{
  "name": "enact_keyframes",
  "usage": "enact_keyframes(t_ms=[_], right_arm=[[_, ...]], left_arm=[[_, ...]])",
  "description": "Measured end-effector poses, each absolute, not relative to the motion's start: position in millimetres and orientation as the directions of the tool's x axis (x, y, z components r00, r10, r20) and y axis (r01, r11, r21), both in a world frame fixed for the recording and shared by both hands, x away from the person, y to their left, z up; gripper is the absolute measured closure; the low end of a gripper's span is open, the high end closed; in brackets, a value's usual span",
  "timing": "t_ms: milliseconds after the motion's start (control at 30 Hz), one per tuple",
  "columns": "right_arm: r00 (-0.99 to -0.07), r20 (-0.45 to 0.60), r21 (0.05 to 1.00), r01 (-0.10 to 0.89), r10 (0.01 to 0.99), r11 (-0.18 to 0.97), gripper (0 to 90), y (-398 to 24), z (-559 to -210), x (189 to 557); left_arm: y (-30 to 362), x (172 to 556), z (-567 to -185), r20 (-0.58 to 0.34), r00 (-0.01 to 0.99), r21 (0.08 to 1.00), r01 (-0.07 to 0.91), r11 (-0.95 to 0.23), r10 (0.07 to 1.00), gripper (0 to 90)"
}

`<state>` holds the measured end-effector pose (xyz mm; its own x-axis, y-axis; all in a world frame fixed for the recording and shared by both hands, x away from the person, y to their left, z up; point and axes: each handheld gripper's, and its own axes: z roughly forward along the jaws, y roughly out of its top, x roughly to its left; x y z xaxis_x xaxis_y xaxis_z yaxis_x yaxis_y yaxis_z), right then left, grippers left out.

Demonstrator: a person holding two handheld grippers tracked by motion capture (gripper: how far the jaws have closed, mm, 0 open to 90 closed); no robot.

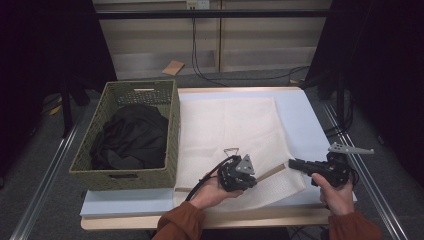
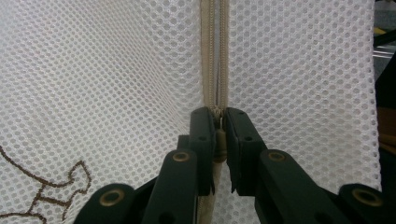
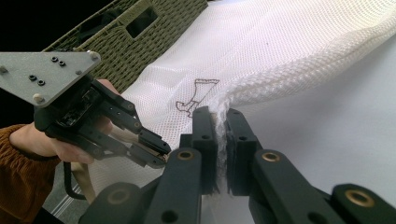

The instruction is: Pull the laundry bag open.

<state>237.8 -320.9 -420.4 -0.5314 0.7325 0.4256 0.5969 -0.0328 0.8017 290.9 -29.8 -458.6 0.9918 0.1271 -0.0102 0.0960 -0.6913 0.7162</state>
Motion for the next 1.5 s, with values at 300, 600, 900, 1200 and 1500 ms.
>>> enact_keyframes(t_ms=[300, 600, 900, 1200, 1500], right_arm=[[-0.534, 0.425, 0.801, 0.599, 0.731, -0.028, 84.8, -319, -420, 238], [-0.534, 0.424, 0.805, 0.592, 0.731, -0.034, 84.8, -319, -420, 238], [-0.529, 0.429, 0.807, 0.588, 0.732, -0.048, 84.8, -319, -420, 238], [-0.529, 0.433, 0.806, 0.589, 0.73, -0.052, 84.9, -317, -419, 238], [-0.537, 0.439, 0.807, 0.588, 0.721, -0.054, 84.9, -318, -421, 239]], left_arm=[[-26, 292, -459, -0.03, 0.993, 0.723, 0.103, -0.684, 0.118, 81.9], [-20, 292, -455, -0.032, 0.993, 0.738, 0.101, -0.667, 0.114, 81.8], [-16, 291, -450, -0.034, 0.993, 0.732, 0.103, -0.673, 0.115, 81.8], [-10, 290, -447, -0.046, 0.992, 0.746, 0.11, -0.656, 0.115, 81.9], [-8, 295, -448, -0.085, 0.989, 0.765, 0.145, -0.628, 0.125, 81.7]])
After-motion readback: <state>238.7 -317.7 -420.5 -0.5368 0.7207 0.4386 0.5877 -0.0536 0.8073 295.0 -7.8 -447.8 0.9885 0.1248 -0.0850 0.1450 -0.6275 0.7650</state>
